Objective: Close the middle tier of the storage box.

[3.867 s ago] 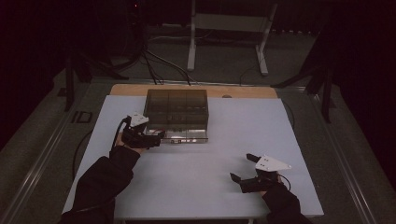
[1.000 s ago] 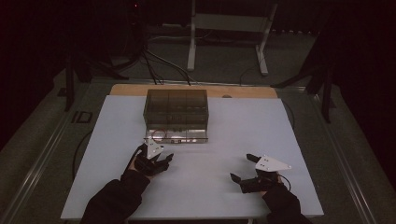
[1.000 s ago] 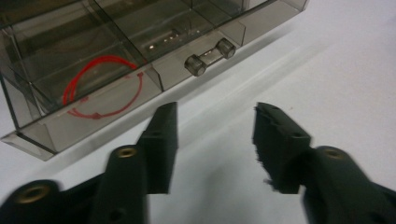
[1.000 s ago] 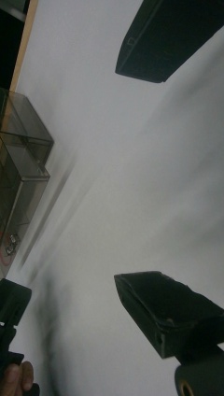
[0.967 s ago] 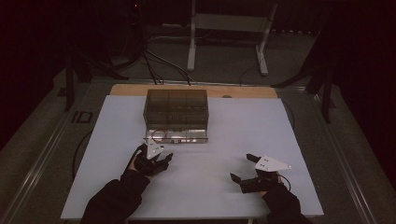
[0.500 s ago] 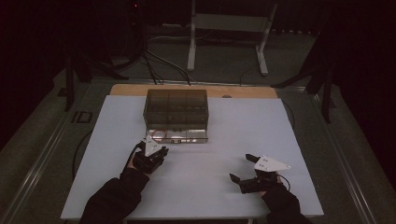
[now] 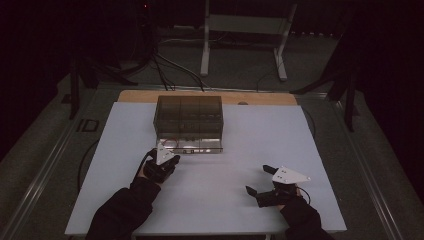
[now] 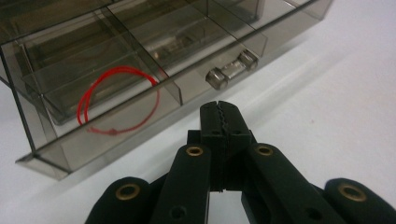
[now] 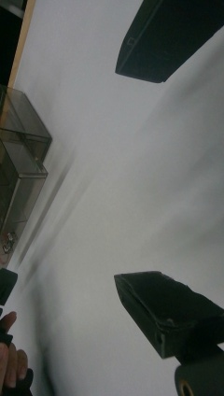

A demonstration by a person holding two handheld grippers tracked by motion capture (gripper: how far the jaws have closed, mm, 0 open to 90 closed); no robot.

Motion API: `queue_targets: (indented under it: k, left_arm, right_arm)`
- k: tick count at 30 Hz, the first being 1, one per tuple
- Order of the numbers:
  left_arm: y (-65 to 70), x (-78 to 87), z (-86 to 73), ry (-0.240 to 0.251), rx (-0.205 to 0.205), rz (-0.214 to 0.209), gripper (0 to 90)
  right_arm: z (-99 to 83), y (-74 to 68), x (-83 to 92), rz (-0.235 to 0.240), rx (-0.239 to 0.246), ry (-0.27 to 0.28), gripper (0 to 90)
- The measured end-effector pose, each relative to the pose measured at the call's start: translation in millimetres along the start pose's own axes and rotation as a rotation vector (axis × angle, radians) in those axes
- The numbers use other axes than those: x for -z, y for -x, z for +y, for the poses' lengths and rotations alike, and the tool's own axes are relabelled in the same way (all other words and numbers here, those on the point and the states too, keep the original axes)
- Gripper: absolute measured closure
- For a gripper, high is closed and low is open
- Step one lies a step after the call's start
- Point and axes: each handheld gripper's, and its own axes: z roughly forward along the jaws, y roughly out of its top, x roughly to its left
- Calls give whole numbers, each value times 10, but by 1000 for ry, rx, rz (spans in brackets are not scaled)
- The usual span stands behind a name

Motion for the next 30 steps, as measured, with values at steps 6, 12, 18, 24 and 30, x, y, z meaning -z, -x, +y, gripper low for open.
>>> queue_targets:
  k: [6,12,18,24,30]
  left_arm:
    - [4,-75,36,9,-3,32,900]
    - [-5,-130,42,5,-3,40,900]
    - [4,-160,26,-1,-14,49,900]
    - [10,-162,36,1,-21,49,900]
    - [18,-189,40,-4,-25,49,900]
  right_arm:
    - [1,1,6,-1,2,3,24]
    - [0,0,14,-1,-1,4,24]
    - [-3,3,21,-1,-1,7,24]
    - [-1,-2,22,0,2,7,24]
    - [3,-8,27,-1,6,7,24]
